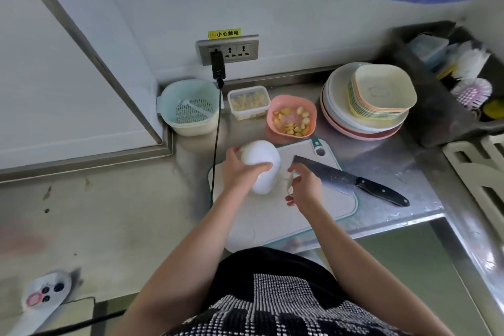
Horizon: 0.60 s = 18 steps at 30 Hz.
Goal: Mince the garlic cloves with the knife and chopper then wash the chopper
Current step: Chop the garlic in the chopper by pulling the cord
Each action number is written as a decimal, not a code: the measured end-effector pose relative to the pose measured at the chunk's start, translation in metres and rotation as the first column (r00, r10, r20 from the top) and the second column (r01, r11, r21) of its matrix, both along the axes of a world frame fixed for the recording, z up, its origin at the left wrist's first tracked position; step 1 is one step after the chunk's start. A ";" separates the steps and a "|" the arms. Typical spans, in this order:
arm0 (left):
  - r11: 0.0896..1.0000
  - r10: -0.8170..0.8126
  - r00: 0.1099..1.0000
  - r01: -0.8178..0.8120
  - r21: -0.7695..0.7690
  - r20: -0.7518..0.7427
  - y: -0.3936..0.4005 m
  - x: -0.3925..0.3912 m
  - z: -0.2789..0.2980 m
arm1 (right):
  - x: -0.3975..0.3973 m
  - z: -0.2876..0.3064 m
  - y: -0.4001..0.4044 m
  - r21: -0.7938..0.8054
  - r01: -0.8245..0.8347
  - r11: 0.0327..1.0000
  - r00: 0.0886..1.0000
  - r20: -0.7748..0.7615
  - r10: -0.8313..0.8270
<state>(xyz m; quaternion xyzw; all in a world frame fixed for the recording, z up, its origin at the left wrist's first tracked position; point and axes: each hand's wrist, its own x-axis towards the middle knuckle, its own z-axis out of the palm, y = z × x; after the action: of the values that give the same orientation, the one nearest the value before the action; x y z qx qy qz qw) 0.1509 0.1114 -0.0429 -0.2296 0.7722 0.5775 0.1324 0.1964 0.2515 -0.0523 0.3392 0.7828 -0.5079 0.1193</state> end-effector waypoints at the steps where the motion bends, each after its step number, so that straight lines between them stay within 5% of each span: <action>1: 1.000 0.002 1.000 -0.002 -0.005 -0.005 -0.001 -0.001 0.001 | 0.003 0.000 0.005 0.038 0.002 0.999 1.000 -0.007 -0.002; 18: 0.977 -0.213 0.971 0.212 -0.018 -0.113 0.003 0.020 -0.008 | 0.018 -0.017 0.043 0.366 -0.046 0.930 0.996 -0.051 0.069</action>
<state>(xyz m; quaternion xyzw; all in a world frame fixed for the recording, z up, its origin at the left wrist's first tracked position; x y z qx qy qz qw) 0.1712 0.1147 -0.0509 -0.1126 0.8003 0.5699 0.1484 0.2145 0.2944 -0.0688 0.3161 0.8763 -0.3607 0.0446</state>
